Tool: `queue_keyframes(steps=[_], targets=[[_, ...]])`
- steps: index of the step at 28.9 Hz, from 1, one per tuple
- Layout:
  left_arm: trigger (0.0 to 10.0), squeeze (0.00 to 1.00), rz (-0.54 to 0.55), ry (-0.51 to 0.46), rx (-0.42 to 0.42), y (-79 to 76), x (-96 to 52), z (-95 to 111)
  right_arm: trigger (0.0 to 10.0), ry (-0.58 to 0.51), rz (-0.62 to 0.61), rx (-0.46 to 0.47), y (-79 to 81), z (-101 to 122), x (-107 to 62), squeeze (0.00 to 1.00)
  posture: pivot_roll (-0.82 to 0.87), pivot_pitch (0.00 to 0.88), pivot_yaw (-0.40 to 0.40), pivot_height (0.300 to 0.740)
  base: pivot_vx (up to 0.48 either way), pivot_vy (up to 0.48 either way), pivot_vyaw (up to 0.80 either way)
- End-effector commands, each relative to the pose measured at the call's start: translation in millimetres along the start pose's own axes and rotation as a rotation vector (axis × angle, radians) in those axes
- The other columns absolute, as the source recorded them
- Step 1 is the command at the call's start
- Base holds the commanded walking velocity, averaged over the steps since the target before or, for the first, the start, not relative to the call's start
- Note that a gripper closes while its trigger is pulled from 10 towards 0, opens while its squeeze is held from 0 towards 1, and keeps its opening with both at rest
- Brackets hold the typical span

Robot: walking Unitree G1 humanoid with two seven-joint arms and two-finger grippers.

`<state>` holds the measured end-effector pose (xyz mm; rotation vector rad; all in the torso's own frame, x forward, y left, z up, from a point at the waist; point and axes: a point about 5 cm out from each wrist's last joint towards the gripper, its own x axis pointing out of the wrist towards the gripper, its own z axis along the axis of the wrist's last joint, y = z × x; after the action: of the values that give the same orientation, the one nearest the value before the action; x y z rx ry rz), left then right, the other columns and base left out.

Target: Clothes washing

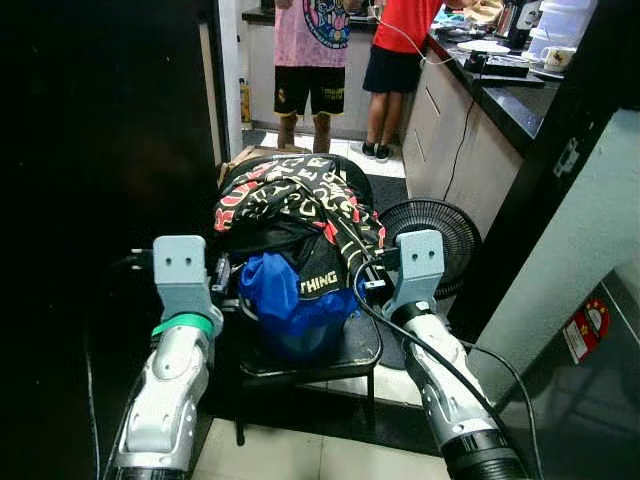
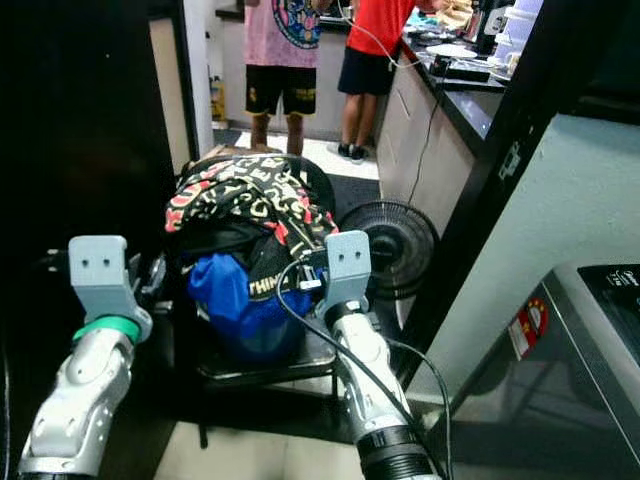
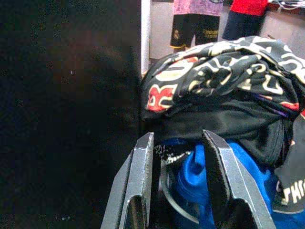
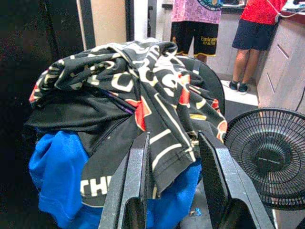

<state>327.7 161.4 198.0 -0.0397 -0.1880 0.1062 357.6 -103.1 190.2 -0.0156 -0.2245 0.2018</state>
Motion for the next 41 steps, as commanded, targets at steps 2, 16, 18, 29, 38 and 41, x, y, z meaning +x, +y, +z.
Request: queue_keyframes(steps=[2,16,18,29,38,41], targets=[[10.0,0.00,-0.019,0.008,0.013,-4.9,1.2,-2,10.0,0.019,-0.011,0.005,-4.5,-3,-1.9,0.00,0.00,0.036,-0.015,0.740,0.345,0.000,0.00],[10.0,0.00,-0.014,-0.003,0.029,-7.3,-4.8,-3,10.0,0.019,-0.009,0.003,-4.8,-2,-1.7,0.00,0.00,0.036,-0.021,0.740,0.329,0.000,0.00],[10.0,0.00,-0.012,-0.004,0.028,-7.0,-5.6,-2,10.0,0.020,-0.006,0.003,-4.1,-2,-1.4,0.00,0.01,0.036,-0.021,0.740,0.324,0.000,0.00],[10.0,0.00,-0.016,-0.028,0.037,-8.3,-5.6,4,10.0,-0.015,0.002,0.018,-2.1,8,3.1,0.00,0.01,0.035,-0.022,0.740,0.327,0.000,0.00],[10.0,0.00,-0.017,-0.079,0.032,-8.6,1.3,20,10.0,-0.094,0.028,0.038,2.4,32,12.4,0.00,0.00,0.033,-0.024,0.740,0.325,0.000,0.00],[10.0,0.00,-0.015,-0.083,0.034,-7.8,1.8,21,10.0,-0.093,0.027,0.034,1.2,32,13.0,0.00,0.01,0.033,-0.025,0.740,0.324,0.000,0.00]])
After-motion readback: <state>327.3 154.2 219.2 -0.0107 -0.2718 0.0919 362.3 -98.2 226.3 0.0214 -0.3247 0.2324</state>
